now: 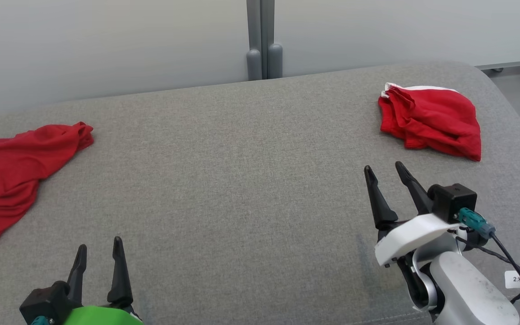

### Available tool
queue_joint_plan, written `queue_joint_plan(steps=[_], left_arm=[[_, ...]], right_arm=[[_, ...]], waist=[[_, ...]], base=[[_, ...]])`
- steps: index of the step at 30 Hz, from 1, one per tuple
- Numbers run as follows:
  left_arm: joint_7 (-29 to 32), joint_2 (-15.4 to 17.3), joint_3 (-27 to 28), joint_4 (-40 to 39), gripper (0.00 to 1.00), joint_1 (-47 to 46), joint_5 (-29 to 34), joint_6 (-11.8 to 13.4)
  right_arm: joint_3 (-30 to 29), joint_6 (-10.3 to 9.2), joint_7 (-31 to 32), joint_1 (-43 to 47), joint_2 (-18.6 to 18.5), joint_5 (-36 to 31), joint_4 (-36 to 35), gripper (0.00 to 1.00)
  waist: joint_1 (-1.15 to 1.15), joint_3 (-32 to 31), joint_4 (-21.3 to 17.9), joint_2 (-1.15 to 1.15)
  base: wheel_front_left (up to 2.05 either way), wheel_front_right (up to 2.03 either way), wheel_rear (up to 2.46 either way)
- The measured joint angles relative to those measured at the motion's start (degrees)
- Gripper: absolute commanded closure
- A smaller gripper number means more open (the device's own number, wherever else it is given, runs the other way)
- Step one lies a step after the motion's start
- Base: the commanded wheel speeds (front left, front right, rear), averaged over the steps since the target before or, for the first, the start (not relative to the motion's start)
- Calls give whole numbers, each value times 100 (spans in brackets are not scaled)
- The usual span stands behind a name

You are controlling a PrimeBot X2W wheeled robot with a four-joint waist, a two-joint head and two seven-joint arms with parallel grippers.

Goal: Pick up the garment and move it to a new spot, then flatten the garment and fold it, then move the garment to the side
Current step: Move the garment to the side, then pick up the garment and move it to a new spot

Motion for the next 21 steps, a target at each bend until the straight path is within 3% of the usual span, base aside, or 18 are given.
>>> queue_joint_plan(steps=[21], left_arm=[[-2, -74, -21, -144, 0, 179, 186, 0]], right_arm=[[-339, -1, 0, 670, 171, -514, -382, 0]], waist=[[0, -96, 74, 0]], base=[[0, 0, 0]])
